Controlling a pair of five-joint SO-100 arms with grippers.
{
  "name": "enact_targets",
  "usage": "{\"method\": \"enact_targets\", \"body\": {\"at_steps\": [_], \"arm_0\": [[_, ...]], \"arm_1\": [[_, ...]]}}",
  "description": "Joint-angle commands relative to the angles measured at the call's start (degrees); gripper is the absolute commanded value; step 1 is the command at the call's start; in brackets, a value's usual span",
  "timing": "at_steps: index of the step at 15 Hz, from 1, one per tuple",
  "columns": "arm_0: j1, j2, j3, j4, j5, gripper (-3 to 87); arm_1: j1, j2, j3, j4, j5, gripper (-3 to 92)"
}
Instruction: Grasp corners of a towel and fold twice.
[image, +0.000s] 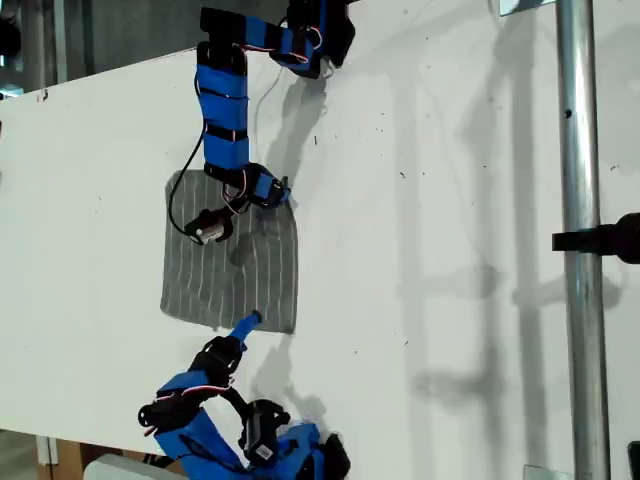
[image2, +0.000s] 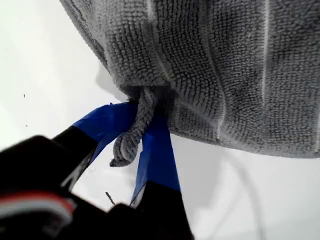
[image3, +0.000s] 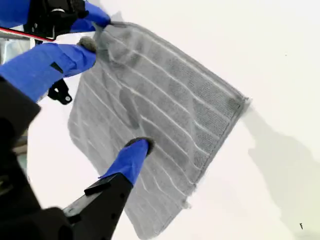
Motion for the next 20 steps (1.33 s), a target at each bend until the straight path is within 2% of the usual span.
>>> {"method": "enact_targets", "body": {"at_steps": [1, 6, 10, 12, 13, 15, 16, 20], "arm_0": [[-2.0, 0.0, 5.6, -5.7, 0.4, 29.5], [-2.5, -10.4, 17.2, -17.9, -3.8, 28.9], [-3.3, -20.2, 17.8, -22.5, -6.8, 28.9], [-4.5, -24.2, 17.0, -22.8, -7.3, 27.4], [-4.8, -26.8, 16.5, -23.2, -7.1, 24.9], [-5.9, -32.3, 14.2, -22.5, -6.2, 10.1], [-6.2, -31.9, 14.5, -23.1, -5.7, -2.2], [-3.3, -25.8, 15.6, -23.7, -6.3, -2.9]], "arm_1": [[-0.7, 0.4, 0.0, -1.2, 0.6, -0.3], [-0.8, 0.6, 0.0, -1.2, 0.6, -0.3], [-1.1, 0.7, 0.1, -1.2, 0.6, -0.3], [-1.1, 1.0, 0.3, -1.2, 0.6, -0.3], [-1.1, 1.1, 0.4, -1.2, 0.6, -0.3], [-1.1, 1.3, 0.6, -1.3, 0.6, -0.3], [-1.1, 1.4, 0.7, -1.3, 0.6, -0.3], [-1.8, 4.8, 3.0, -1.6, 1.7, -0.3]]}}
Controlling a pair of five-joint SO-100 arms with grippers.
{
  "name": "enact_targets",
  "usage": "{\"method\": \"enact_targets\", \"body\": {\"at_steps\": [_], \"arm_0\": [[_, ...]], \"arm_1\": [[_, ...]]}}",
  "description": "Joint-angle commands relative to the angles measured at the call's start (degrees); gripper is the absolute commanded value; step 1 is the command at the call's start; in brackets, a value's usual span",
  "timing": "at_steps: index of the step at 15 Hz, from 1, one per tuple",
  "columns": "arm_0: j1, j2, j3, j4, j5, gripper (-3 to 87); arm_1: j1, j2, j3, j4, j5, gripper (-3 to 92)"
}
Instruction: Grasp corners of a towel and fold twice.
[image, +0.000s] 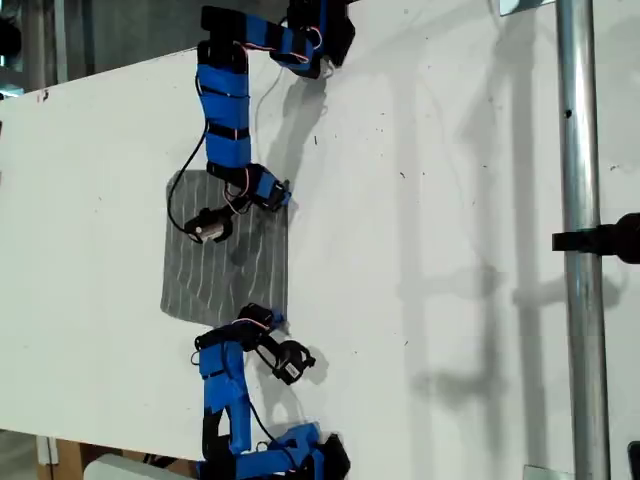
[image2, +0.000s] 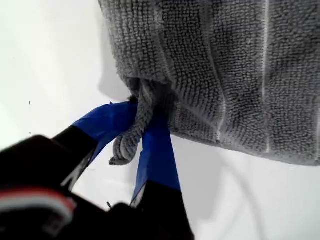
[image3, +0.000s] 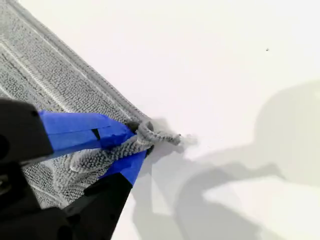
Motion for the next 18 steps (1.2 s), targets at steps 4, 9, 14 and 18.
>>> {"method": "enact_targets", "body": {"at_steps": [4, 9, 14, 18], "arm_0": [[10.5, 15.6, -0.6, 6.1, -5.4, -2.9], [28.0, 27.2, 3.3, 9.0, -18.2, -2.9], [20.5, 30.0, 4.9, 3.3, -9.7, -2.9], [1.5, 22.0, -4.9, 0.5, 8.7, -2.9]], "arm_1": [[-10.9, 14.6, 1.7, 7.3, 7.3, -0.3], [-30.5, 23.7, -3.6, 12.0, 21.3, -0.3], [-23.1, 22.5, -6.5, 17.6, 20.4, -0.3], [2.4, 27.4, 1.8, 15.3, 7.6, -0.3]]}}
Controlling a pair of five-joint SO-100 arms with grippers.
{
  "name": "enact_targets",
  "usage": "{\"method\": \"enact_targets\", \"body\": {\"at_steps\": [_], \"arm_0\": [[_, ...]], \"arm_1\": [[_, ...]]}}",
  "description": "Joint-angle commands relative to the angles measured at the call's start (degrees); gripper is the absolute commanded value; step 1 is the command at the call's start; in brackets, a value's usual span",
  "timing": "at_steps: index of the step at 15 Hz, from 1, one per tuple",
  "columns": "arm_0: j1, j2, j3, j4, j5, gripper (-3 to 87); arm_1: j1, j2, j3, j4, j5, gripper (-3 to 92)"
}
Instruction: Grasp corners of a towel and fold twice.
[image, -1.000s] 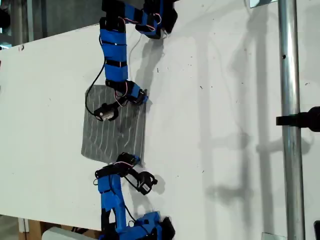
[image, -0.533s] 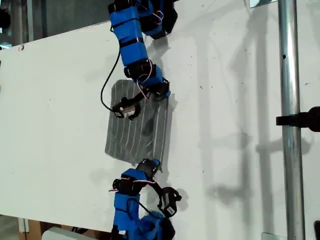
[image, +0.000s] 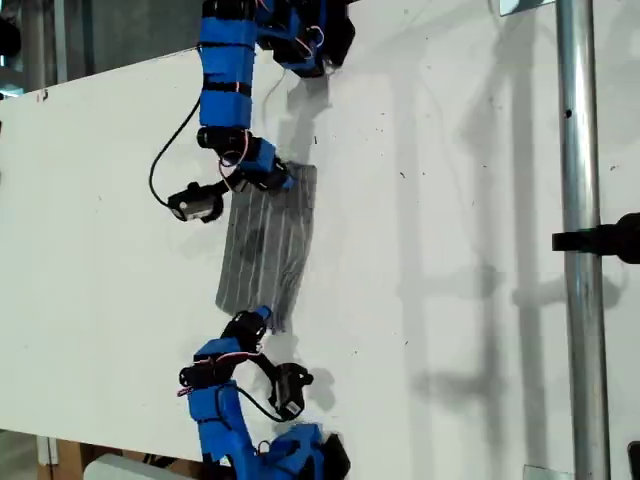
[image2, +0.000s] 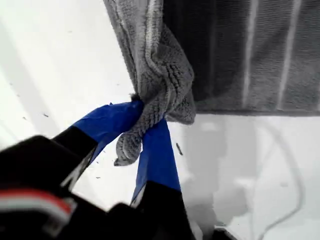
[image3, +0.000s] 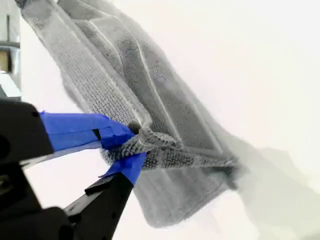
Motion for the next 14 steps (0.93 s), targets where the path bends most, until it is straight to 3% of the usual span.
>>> {"method": "enact_targets", "body": {"at_steps": [1, 3, 6, 9, 14], "arm_0": [[-9.8, -6.2, -12.0, -0.1, 9.8, -2.9], [-16.1, -14.0, -23.4, 0.4, 17.0, -2.9], [-21.3, -14.8, -36.7, 3.4, 18.6, -2.9], [-20.7, -12.7, -30.4, 3.9, 16.7, -2.9], [-16.4, -19.0, -16.8, -4.9, 9.4, -2.8]], "arm_1": [[14.8, 4.7, 0.9, -2.8, -8.1, -0.3], [24.8, 6.5, 0.8, -6.5, -14.8, -0.3], [31.5, 12.6, -4.0, -6.2, -20.6, -0.3], [26.5, 14.2, -3.9, -3.6, -20.0, -0.3], [19.2, 7.7, 14.0, -16.7, -12.4, -0.3]]}}
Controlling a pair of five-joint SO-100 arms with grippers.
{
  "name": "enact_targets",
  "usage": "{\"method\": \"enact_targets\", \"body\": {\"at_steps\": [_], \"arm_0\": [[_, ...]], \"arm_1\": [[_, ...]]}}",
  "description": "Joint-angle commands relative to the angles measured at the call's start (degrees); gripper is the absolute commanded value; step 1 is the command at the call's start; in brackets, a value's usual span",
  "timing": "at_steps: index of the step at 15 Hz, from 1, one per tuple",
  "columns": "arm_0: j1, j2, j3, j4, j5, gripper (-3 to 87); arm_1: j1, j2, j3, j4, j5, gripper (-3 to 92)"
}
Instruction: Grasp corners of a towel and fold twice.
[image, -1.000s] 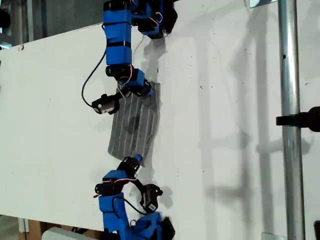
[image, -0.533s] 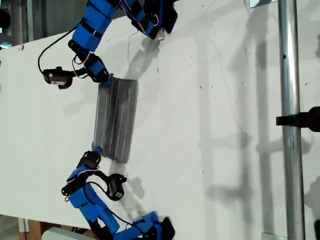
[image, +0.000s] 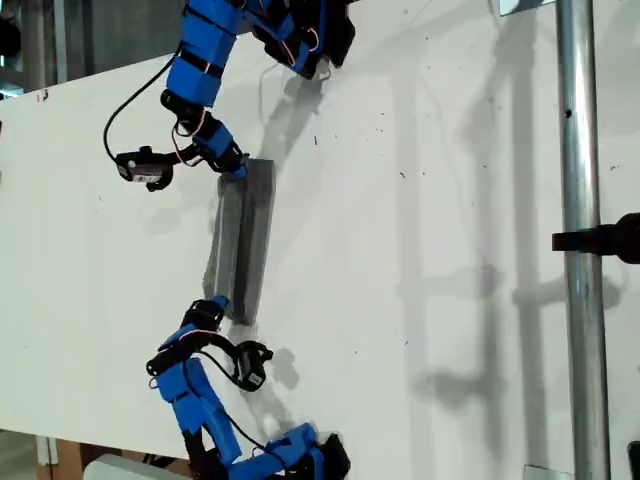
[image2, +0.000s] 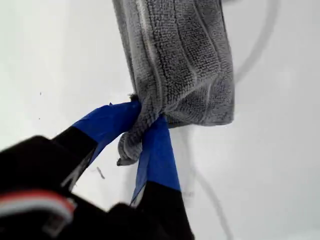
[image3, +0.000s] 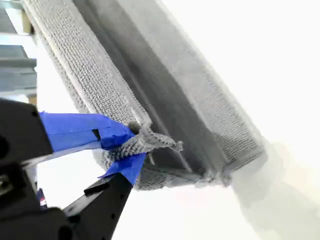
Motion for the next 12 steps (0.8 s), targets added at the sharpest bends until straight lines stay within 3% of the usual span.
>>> {"method": "enact_targets", "body": {"at_steps": [1, 6, 8, 9, 11, 12], "arm_0": [[1.1, -2.6, -0.4, -1.2, -2.2, -2.8], [0.8, -6.9, -0.6, -1.0, -3.6, -1.5], [-0.8, -7.5, -0.6, 0.1, -3.6, 9.1], [-1.5, -6.8, -0.6, 1.3, -3.6, 15.5], [-3.3, -2.8, 0.1, 6.9, -5.8, 23.6], [-4.0, 0.6, 0.8, 10.9, -7.1, 23.5]], "arm_1": [[-2.7, -3.3, 3.1, -5.6, 2.5, -0.3], [-4.6, -14.9, 2.7, -11.3, 4.6, -0.3], [-3.4, -16.0, 2.3, -11.4, 4.6, -0.3], [-2.8, -15.2, 2.2, -10.5, 5.4, 4.6], [-2.5, -10.2, 2.1, -5.7, 6.6, 28.2], [-2.3, -5.7, 2.5, -2.1, 7.1, 31.2]]}}
